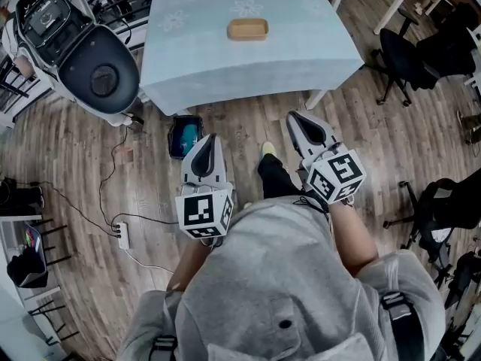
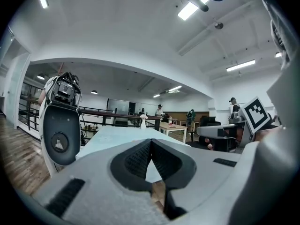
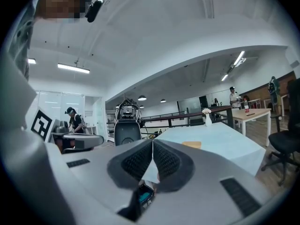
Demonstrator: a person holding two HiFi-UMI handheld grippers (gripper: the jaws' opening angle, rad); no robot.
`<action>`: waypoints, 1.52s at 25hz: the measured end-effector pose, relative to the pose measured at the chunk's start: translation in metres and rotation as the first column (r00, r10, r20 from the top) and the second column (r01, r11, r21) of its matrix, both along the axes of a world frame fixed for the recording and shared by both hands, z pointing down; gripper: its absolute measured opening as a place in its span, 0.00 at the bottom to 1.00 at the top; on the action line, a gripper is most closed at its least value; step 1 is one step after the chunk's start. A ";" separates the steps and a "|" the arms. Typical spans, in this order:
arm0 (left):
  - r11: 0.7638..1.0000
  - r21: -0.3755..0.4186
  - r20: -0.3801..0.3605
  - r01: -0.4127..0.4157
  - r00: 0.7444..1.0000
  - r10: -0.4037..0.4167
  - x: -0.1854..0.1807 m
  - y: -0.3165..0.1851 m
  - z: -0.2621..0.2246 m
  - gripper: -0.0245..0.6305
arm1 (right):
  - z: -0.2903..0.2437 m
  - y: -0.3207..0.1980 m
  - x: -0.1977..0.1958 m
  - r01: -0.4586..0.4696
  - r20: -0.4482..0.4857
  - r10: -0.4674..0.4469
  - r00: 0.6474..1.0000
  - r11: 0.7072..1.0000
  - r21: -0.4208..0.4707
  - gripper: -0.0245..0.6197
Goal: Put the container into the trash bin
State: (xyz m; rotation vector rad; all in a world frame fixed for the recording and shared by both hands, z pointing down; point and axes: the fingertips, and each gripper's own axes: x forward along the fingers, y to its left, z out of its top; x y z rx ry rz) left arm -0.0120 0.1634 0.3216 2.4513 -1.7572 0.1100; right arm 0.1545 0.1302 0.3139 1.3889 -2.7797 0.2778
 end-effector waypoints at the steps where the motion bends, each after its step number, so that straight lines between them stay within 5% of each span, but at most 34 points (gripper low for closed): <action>1: 1.000 -0.003 0.004 -0.002 1.000 0.002 0.002 -0.006 0.001 0.07 | 0.002 -0.005 0.000 0.006 0.000 -0.006 1.000 1.000 -0.003 0.08; 38: 0.989 -0.145 0.069 -0.005 0.997 0.015 0.044 -0.230 0.038 0.07 | 0.054 -0.231 0.033 0.011 -0.070 -0.020 0.997 0.993 -0.115 0.08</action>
